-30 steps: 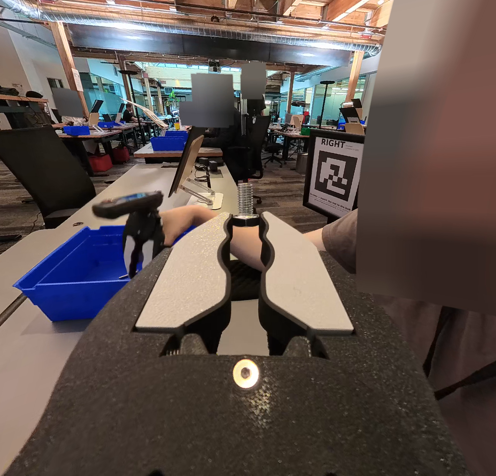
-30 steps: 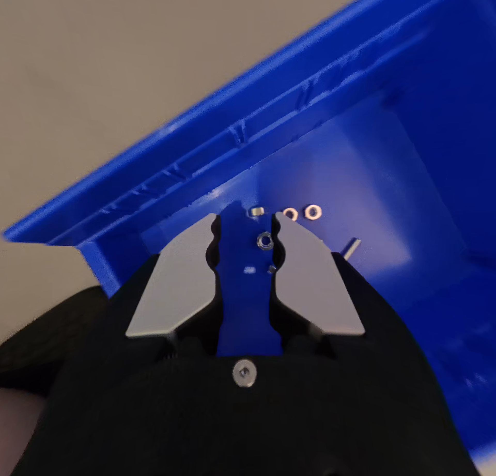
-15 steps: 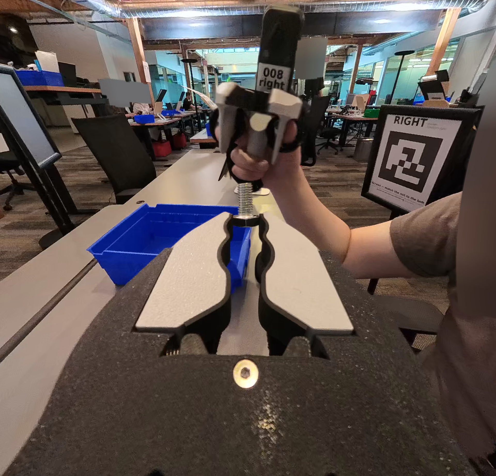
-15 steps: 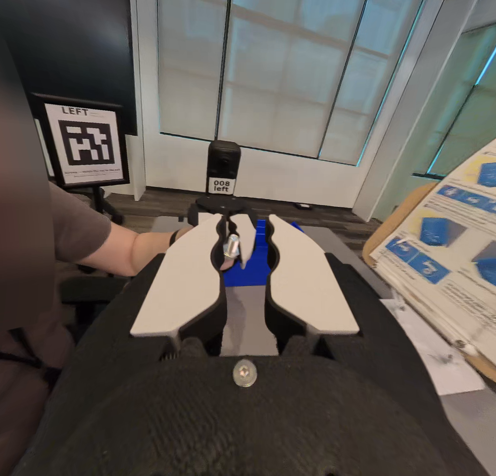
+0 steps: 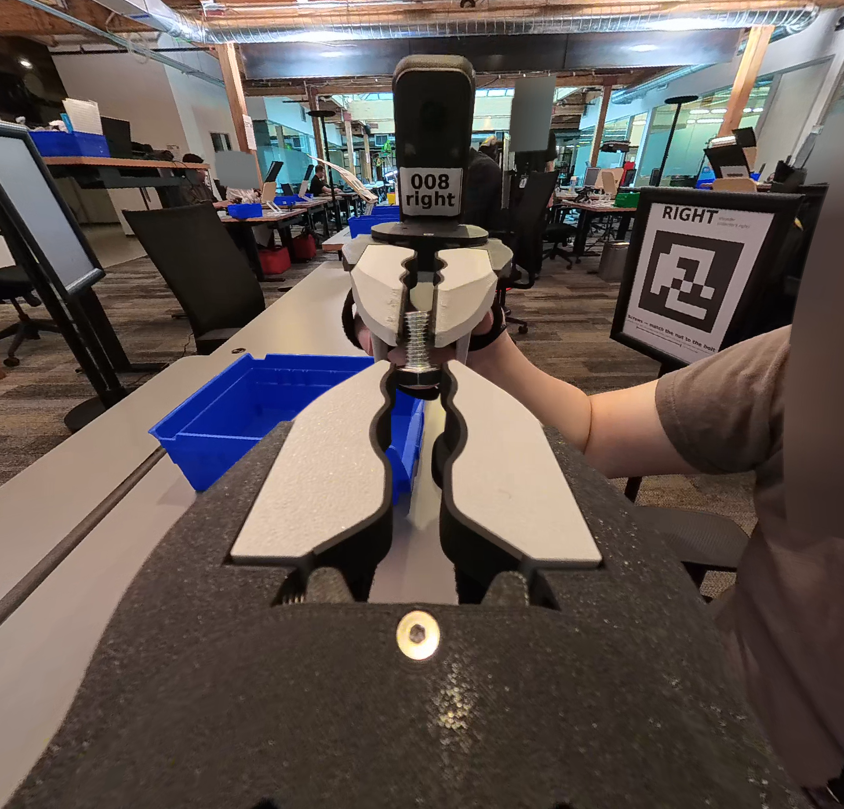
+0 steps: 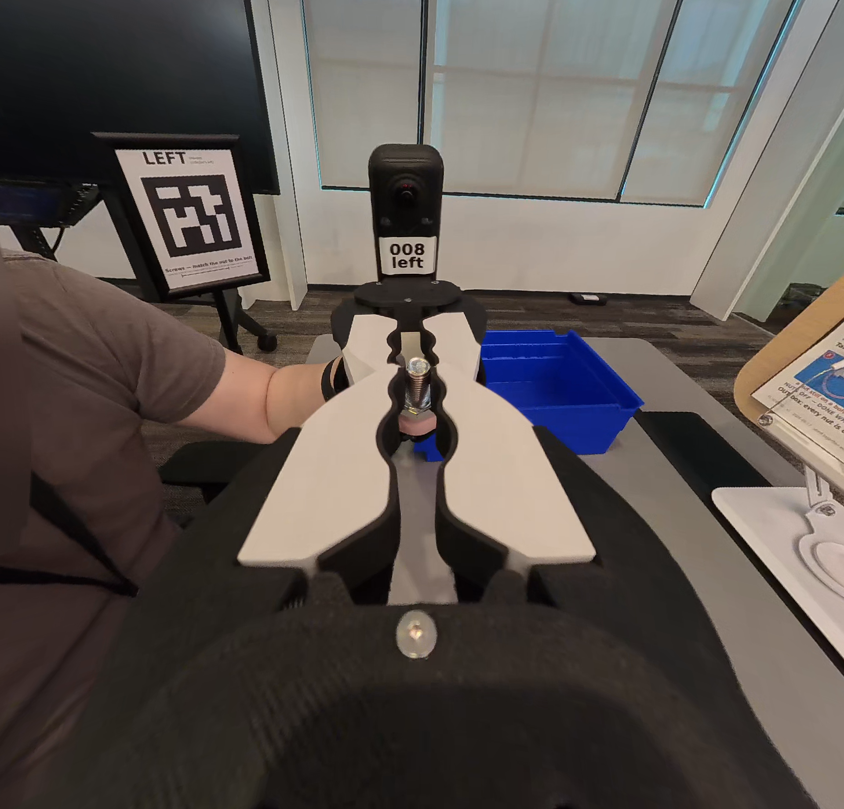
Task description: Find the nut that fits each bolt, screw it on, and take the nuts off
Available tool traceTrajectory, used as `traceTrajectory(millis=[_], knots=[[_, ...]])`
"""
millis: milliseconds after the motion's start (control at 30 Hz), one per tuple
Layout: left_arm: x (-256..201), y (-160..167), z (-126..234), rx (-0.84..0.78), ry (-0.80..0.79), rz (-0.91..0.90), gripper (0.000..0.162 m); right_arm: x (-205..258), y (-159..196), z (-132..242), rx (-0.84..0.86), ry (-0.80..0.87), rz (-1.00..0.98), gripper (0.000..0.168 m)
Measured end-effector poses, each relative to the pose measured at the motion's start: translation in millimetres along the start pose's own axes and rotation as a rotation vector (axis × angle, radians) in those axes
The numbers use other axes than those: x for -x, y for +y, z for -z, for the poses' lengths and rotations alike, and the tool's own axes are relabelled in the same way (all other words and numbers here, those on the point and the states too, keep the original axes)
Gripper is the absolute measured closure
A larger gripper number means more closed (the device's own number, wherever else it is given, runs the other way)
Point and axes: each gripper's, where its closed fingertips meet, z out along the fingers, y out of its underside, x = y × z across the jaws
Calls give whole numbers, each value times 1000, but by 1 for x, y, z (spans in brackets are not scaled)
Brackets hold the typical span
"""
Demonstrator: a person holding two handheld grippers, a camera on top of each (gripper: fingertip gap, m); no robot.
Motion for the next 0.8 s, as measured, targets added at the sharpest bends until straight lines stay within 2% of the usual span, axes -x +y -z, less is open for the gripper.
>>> traceTrajectory(millis=[67,100,133,200,333,467,567,700,800], knots=[[1,-1,0,-14,1,3,144,0,0,3,11,-7,-1,158],[4,-3,1,-25,-18,9,138,-3,1,8,32,4,3,158],[8,-6,4,-32,-47,16,128,-10,2,20,70,45,14,157],[16,-14,15,-17,-103,23,113,-38,15,67,217,196,4,158],[35,-28,49,59,-258,-23,111,-100,124,205,737,600,-301,157],[48,-37,78,89,-360,-61,113,-106,216,271,1029,673,-658,157],[53,-38,94,120,-392,-40,113,-100,260,286,1198,642,-791,157],[67,-33,110,160,-465,-17,114,-107,286,293,1287,655,-823,156],[76,-26,118,202,-503,1,114,-112,290,289,1252,664,-837,138]])
